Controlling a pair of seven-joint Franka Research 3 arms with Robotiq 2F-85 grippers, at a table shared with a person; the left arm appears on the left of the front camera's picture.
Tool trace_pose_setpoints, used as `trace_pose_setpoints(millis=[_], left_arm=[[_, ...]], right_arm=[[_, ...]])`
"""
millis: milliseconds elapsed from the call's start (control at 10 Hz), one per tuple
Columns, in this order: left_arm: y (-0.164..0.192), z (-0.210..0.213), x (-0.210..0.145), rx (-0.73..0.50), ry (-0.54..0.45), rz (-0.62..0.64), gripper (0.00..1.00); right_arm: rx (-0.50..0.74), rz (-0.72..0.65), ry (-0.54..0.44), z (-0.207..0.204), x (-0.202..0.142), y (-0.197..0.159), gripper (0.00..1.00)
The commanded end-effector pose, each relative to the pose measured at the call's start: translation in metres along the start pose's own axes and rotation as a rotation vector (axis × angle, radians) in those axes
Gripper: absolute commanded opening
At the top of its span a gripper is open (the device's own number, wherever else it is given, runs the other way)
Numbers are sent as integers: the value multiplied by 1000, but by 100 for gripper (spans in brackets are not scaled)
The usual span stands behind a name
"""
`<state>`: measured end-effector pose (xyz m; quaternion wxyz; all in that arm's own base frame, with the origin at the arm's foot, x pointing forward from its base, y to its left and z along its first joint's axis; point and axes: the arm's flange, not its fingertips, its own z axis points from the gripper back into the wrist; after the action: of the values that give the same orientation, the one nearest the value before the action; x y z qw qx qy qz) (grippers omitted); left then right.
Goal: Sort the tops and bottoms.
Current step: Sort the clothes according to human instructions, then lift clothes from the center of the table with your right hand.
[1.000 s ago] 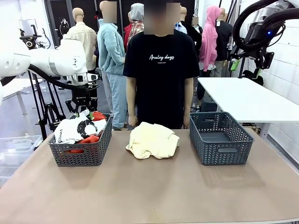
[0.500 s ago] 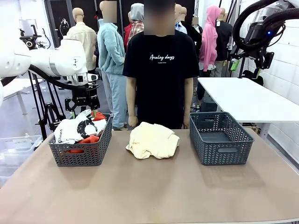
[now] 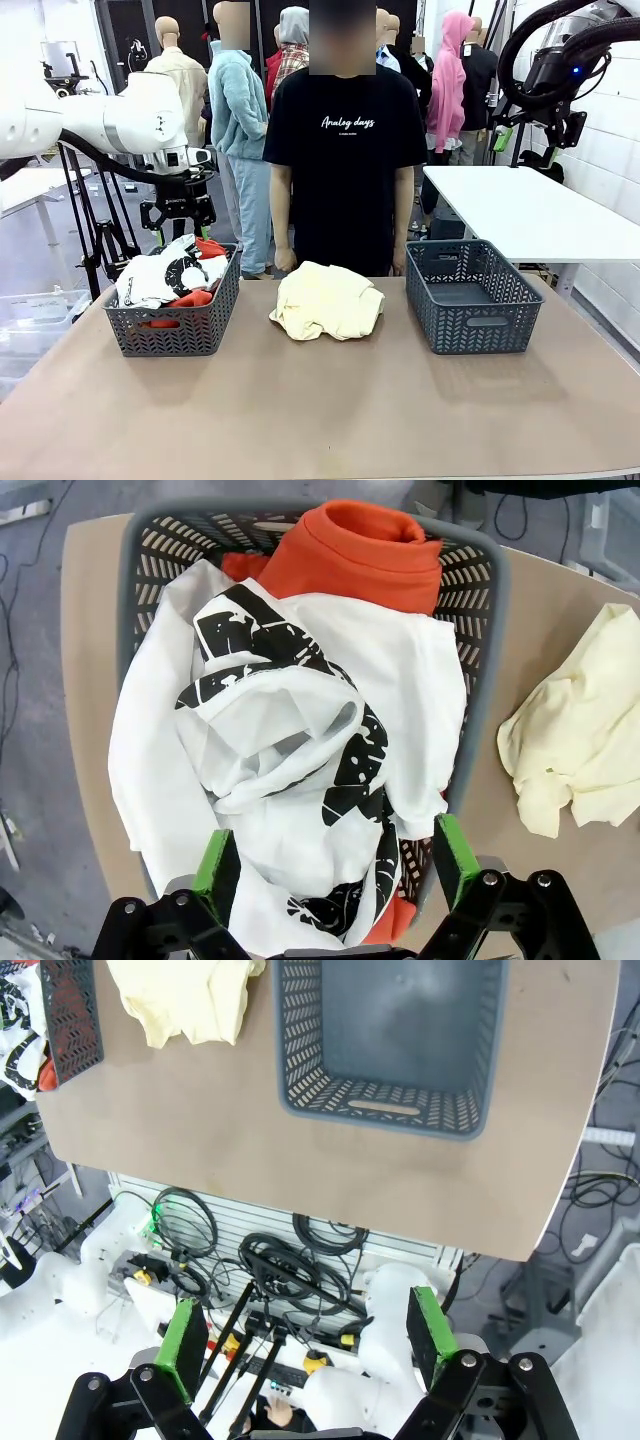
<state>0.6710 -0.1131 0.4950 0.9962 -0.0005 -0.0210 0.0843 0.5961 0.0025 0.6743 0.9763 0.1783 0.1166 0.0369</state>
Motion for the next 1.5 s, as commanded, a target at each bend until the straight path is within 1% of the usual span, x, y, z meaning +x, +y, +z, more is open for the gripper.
trace_pose_setpoints(millis=[0, 700, 800, 900, 1000, 1100, 1200, 1300, 1400], left_arm=[[1, -3, 0, 2, 4, 2, 100], [0, -3, 1, 2, 5, 0, 100], [-28, 22, -8, -13, -40, -120, 100], [-56, 53, -24, -12, -115, -232, 100], [-77, 81, -44, -30, -154, -342, 100], [-90, 97, -66, -87, -150, -427, 100], [-103, 110, -86, -104, -168, -510, 100], [-111, 122, -105, -125, -147, -587, 100], [-113, 137, -124, -149, -106, -663, 100]], right_arm=[[-2, -13, -7, 4, 1, 3, 100], [-2, -13, -7, 4, 1, 3, 100], [-2, -13, -7, 4, 1, 3, 100], [-2, -13, -7, 4, 1, 3, 100], [-2, -13, -7, 4, 1, 3, 100], [-2, -13, -7, 4, 1, 3, 100], [-2, -13, -7, 4, 1, 3, 100], [-2, -13, -7, 4, 1, 3, 100], [-2, -13, -7, 4, 1, 3, 100]])
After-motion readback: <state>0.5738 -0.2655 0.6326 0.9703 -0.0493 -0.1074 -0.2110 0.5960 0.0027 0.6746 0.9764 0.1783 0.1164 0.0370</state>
